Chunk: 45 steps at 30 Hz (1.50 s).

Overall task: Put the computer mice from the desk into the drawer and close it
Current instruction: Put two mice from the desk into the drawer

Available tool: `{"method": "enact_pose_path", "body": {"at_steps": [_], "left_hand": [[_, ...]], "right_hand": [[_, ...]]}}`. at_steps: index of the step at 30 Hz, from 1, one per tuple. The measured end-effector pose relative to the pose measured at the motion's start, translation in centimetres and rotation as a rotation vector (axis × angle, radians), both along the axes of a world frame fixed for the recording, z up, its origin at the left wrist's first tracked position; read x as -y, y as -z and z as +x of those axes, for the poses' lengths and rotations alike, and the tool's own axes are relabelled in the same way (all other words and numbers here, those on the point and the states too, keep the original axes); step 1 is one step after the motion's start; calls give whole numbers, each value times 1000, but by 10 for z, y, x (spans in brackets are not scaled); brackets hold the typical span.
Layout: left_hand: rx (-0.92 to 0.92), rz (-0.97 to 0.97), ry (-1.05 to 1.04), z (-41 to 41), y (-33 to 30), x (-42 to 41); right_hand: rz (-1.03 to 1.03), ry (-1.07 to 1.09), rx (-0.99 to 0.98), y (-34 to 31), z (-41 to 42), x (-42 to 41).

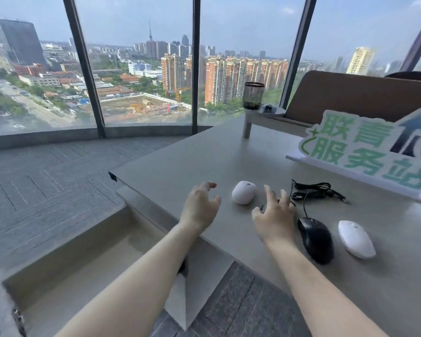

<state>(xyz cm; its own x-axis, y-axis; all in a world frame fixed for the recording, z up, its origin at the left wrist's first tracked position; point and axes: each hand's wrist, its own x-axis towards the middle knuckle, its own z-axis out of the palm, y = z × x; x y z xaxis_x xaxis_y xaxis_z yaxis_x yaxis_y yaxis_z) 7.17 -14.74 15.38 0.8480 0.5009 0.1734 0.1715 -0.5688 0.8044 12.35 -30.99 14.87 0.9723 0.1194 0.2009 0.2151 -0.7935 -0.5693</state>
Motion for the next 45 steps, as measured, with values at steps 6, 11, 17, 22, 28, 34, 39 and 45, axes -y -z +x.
{"method": "enact_pose_path", "body": {"at_steps": [6,11,17,22,28,34,39,45], "left_hand": [[-185,103,104,77,14,43],[-238,355,46,96,28,52],[-84,215,-58,70,21,35],[166,93,-198,7,0,-11],[286,99,-371,-90,-19,-87],[129,121,-564,-174,12,-147],[-89,22,-666,-210,71,-176],[-430,-79,-693,-211,142,-189]], "right_hand": [[-196,31,-176,15,43,12],[-188,39,-53,18,47,11],[35,-29,20,9,43,10],[392,-222,229,-38,7,-24],[609,-452,258,-96,-56,-90],[578,-628,95,-72,-108,-156],[462,-725,-52,-6,-137,-199],[104,-707,-274,91,-144,-240]]}}
